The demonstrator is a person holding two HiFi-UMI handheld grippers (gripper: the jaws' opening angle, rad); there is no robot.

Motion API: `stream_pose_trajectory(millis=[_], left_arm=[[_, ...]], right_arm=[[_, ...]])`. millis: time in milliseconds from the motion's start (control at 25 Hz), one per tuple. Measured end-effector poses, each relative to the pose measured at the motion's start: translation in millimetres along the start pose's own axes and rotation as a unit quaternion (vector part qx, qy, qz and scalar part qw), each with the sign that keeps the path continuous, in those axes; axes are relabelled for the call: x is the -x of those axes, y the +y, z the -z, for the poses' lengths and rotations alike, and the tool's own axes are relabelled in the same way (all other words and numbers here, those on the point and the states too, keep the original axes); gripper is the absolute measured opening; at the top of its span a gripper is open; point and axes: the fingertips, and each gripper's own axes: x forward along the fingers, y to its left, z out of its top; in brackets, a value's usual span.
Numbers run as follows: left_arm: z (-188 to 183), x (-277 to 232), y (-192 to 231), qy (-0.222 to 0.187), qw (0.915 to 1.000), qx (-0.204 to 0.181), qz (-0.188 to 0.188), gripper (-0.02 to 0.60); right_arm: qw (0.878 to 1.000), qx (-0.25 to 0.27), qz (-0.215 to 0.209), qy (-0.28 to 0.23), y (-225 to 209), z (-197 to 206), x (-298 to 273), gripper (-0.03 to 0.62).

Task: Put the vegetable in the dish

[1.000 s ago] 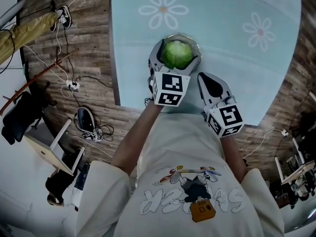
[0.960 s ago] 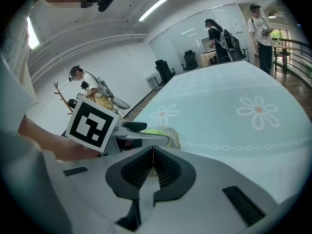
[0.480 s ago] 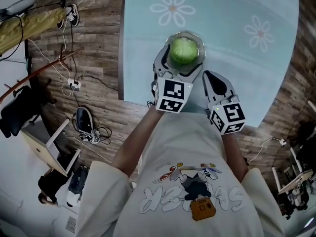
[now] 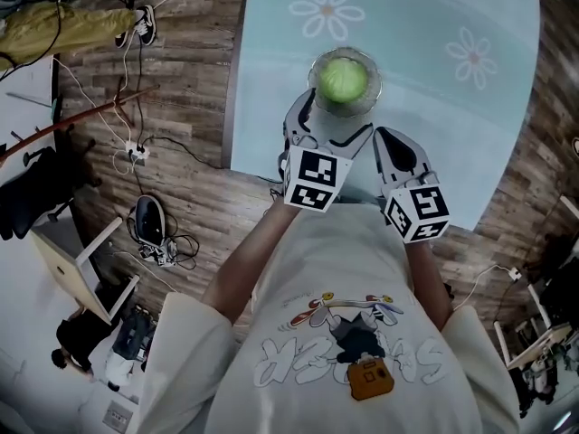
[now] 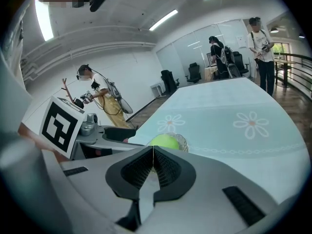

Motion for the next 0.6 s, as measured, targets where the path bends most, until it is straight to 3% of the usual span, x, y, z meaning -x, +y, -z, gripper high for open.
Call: stream_pose_trajectory(millis=[600], left_arm=[[10.8,87.6,-38.8,-0.039,0.9992,-0.011,-0.005,0.475]], right_arm=[[0.998,0.035,0.002,-0.044,43.1,8.7,58.5,0.021]])
